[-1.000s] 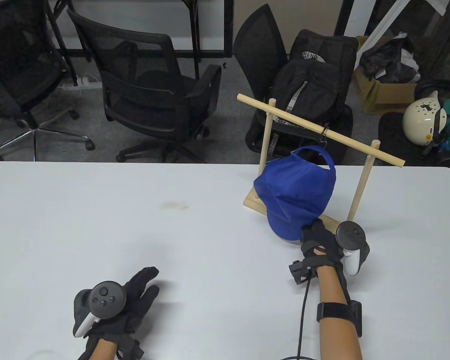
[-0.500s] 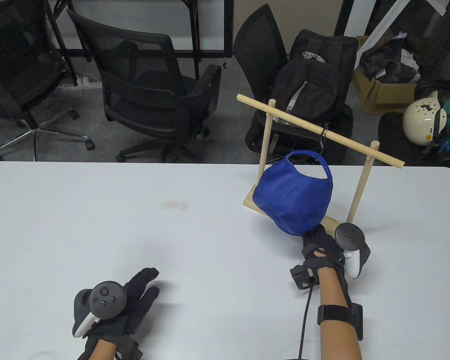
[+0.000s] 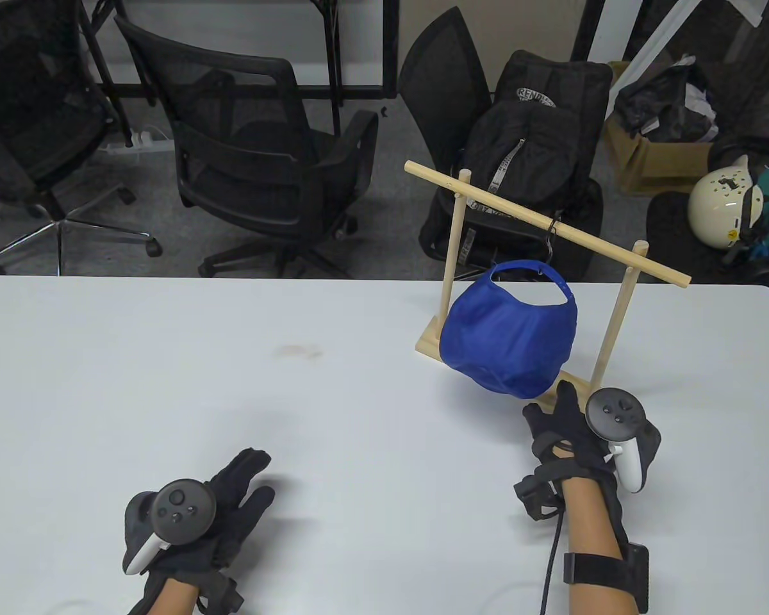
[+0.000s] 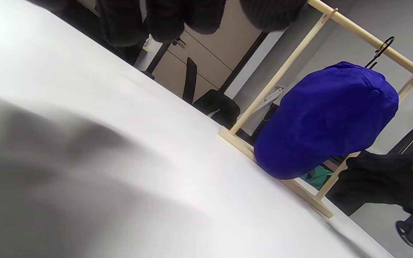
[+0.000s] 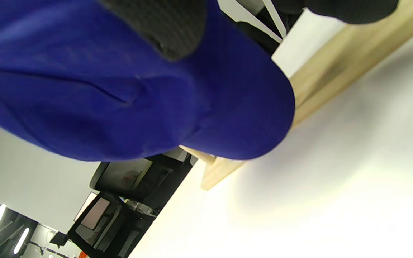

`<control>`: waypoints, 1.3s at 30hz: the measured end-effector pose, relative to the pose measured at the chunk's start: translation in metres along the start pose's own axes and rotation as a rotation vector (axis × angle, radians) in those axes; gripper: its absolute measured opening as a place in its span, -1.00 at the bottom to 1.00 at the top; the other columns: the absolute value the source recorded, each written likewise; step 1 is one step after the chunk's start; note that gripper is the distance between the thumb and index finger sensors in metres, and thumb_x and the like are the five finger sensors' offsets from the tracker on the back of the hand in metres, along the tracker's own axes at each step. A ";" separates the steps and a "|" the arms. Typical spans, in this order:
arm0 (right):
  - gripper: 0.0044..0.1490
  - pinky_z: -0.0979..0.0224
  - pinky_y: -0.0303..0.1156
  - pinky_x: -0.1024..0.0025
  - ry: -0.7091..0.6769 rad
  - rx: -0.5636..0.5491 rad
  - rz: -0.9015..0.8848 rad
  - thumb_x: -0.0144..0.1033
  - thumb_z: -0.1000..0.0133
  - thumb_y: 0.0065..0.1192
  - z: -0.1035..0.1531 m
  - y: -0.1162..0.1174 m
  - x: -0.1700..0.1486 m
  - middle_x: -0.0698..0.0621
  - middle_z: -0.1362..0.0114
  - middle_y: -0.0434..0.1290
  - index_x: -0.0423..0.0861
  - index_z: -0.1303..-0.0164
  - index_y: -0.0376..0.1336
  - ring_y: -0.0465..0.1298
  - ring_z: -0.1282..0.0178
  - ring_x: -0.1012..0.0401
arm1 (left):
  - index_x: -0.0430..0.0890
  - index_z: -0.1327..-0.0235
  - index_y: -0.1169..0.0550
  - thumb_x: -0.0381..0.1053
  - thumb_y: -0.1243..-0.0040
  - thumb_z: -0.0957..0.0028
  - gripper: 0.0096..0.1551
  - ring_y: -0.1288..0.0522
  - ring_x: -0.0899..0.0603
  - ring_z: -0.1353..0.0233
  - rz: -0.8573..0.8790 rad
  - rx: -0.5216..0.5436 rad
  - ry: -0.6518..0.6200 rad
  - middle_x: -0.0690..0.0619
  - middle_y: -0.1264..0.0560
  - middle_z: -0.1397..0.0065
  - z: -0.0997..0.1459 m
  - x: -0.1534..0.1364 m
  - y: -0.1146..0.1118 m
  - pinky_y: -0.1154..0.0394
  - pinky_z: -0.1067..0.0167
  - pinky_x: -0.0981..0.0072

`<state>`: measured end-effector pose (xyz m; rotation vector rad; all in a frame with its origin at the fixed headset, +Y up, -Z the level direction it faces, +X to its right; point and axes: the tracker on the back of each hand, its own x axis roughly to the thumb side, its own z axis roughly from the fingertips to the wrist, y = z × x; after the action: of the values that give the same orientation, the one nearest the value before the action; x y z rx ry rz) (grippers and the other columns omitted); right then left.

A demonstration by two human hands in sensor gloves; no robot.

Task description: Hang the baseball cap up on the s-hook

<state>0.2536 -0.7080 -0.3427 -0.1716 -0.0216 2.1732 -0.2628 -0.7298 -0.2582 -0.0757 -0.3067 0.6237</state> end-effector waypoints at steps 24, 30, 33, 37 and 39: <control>0.15 -0.28 0.15 -0.55 -0.565 -0.166 0.430 0.06 -0.20 0.16 0.099 0.009 0.097 -0.75 -0.51 0.03 -0.63 -0.53 -0.06 0.09 -0.46 -0.64 | -0.21 -0.77 -0.28 0.23 -0.11 -0.27 -0.10 -0.21 -0.59 -0.72 -0.203 0.194 -0.077 -0.34 -0.21 -0.84 0.001 0.015 0.010 -0.12 -0.36 -0.69; 0.12 -0.31 0.13 -0.52 -0.648 -0.149 0.452 0.05 -0.20 0.16 0.113 0.037 0.103 -0.74 -0.52 0.03 -0.62 -0.53 -0.02 0.09 -0.47 -0.63 | -0.20 -0.78 -0.28 0.24 -0.11 -0.26 -0.09 -0.20 -0.59 -0.73 -0.252 0.206 -0.083 -0.35 -0.20 -0.84 0.002 0.018 0.010 -0.11 -0.36 -0.69; 0.13 -0.31 0.12 -0.52 -0.664 -0.128 0.462 0.05 -0.20 0.16 0.114 0.052 0.101 -0.74 -0.52 0.02 -0.62 -0.53 -0.03 0.07 -0.47 -0.63 | -0.20 -0.78 -0.28 0.25 -0.11 -0.26 -0.09 -0.19 -0.60 -0.73 -0.275 0.199 -0.087 -0.35 -0.18 -0.85 0.002 0.019 0.009 -0.10 -0.36 -0.70; 0.15 -0.32 0.07 -0.54 -0.664 -0.067 0.513 0.08 -0.20 0.14 0.111 0.072 0.095 -0.74 -0.54 -0.01 -0.61 -0.55 -0.05 0.02 -0.49 -0.64 | -0.20 -0.78 -0.27 0.26 -0.10 -0.25 -0.08 -0.18 -0.61 -0.73 -0.294 0.192 -0.094 -0.35 -0.18 -0.85 0.002 0.023 0.006 -0.10 -0.36 -0.71; 0.16 -0.32 0.04 -0.55 -0.649 -0.033 0.541 0.10 -0.20 0.12 0.108 0.080 0.091 -0.74 -0.54 -0.04 -0.61 -0.56 -0.07 -0.01 -0.50 -0.64 | -0.20 -0.79 -0.27 0.27 -0.10 -0.25 -0.07 -0.17 -0.61 -0.73 -0.304 0.183 -0.096 -0.36 -0.17 -0.85 0.002 0.024 0.005 -0.09 -0.35 -0.71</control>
<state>0.1229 -0.6743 -0.2532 0.5770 -0.4207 2.6740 -0.2479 -0.7121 -0.2504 0.1746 -0.3450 0.3517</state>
